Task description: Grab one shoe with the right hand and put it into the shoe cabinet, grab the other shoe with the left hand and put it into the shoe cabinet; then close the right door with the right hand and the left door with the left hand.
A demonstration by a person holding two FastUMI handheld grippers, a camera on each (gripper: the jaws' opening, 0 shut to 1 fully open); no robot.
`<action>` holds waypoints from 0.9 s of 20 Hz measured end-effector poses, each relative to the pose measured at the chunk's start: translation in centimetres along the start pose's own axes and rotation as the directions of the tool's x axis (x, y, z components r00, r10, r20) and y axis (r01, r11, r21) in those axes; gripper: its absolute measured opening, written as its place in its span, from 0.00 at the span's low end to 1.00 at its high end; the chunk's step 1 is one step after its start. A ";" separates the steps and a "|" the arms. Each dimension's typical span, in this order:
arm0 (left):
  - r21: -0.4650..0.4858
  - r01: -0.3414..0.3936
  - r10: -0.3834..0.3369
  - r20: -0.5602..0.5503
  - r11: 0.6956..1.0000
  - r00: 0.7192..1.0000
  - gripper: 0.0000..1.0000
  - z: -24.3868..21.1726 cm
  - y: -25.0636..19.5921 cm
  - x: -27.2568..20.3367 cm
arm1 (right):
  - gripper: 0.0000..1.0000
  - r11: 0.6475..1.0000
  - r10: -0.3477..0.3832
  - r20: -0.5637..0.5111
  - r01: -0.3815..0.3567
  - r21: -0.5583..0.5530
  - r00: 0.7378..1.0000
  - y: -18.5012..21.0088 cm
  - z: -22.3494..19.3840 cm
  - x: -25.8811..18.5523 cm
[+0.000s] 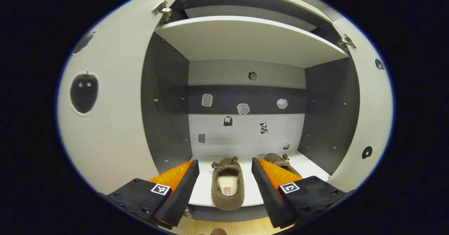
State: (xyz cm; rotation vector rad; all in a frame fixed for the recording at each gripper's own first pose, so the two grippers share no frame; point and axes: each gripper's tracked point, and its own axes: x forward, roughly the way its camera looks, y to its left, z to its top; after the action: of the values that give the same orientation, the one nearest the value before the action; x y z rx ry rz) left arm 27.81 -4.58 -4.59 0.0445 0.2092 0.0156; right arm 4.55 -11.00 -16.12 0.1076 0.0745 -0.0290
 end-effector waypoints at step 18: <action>-0.015 0.076 -0.073 0.151 0.997 0.986 0.95 -0.3 2.2 -19.1 | 0.92 0.959 -0.272 -0.082 0.264 -0.103 0.959 -13.1 -3.7 3.8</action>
State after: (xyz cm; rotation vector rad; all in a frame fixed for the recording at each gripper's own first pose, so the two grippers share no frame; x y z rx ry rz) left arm 9.04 -2.76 -0.84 0.0176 0.0601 -0.0598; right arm 7.61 -23.68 -21.50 0.0062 0.1856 -0.2921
